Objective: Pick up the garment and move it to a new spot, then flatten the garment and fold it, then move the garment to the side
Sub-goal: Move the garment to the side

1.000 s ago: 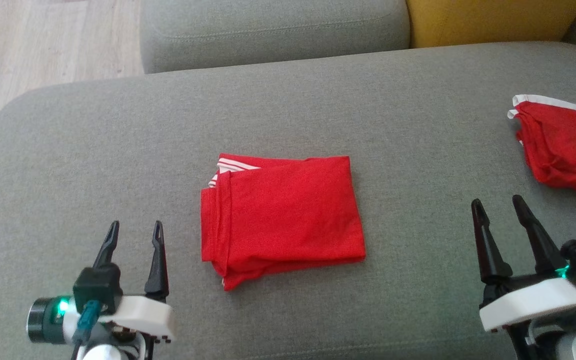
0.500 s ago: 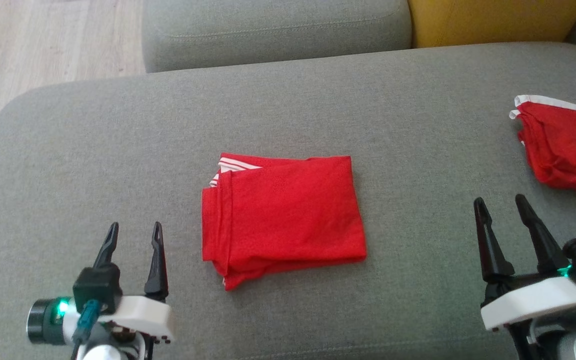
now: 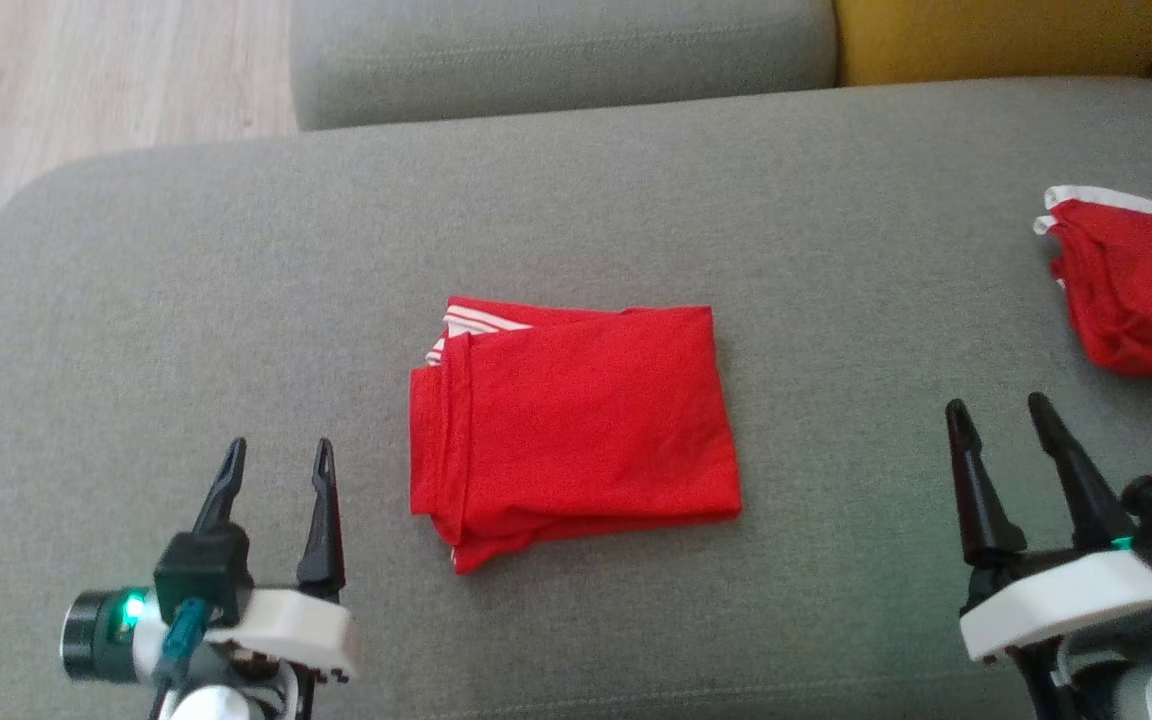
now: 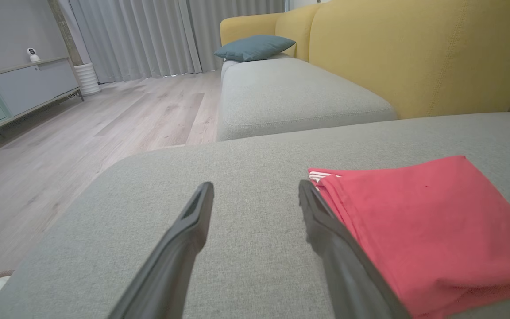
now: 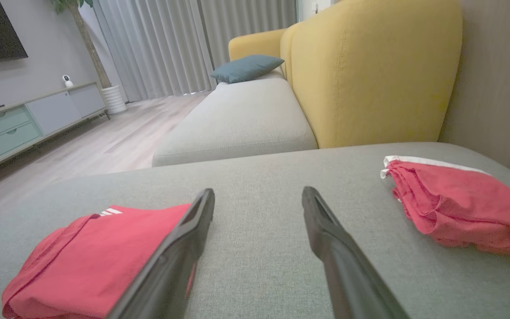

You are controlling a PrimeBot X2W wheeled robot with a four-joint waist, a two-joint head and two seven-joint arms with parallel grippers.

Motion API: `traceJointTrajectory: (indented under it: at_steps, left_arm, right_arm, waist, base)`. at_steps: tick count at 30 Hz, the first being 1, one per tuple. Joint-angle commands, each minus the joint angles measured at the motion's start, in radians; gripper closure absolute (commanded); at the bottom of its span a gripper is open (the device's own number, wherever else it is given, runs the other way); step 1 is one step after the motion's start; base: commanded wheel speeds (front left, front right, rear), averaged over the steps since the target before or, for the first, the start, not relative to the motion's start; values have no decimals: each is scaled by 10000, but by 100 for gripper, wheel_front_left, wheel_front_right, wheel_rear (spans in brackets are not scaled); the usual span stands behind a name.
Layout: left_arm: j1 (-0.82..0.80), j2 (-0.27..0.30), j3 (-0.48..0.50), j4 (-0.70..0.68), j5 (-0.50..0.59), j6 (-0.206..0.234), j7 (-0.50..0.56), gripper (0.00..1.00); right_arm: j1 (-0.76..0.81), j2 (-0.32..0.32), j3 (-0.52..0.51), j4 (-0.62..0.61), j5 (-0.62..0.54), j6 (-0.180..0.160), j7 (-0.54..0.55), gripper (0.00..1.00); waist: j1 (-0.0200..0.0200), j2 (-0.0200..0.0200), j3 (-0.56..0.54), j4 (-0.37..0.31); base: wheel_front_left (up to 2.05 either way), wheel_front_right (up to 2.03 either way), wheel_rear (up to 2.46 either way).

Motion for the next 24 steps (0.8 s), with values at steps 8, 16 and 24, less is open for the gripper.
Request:
traceJointTrajectory:
  at_steps: [8, 16, 24]
  left_arm:
    - [-1374, 125, 186, -688, 158, 68, -217, 0]
    - [-2012, -217, -95, -706, 264, 70, -439, 0]
    - [-2472, -390, -254, -647, 428, 73, -550, 0]
  right_arm:
    - [-1505, -433, 1081, 1131, 296, 65, 236, 0]
    - [-3222, -492, 2374, 3907, 733, 65, 278, 0]
    - [-4499, -469, 3185, 6112, 1178, 65, 660, 0]
  waist:
    - [0, -1, 1072, 573]
    - [0, -1, 1932, 1187]
    - [0, -1, 2299, 1525]
  base:
    - [0, 0, 0]
    - [0, 0, 0]
    - [0, 0, 0]
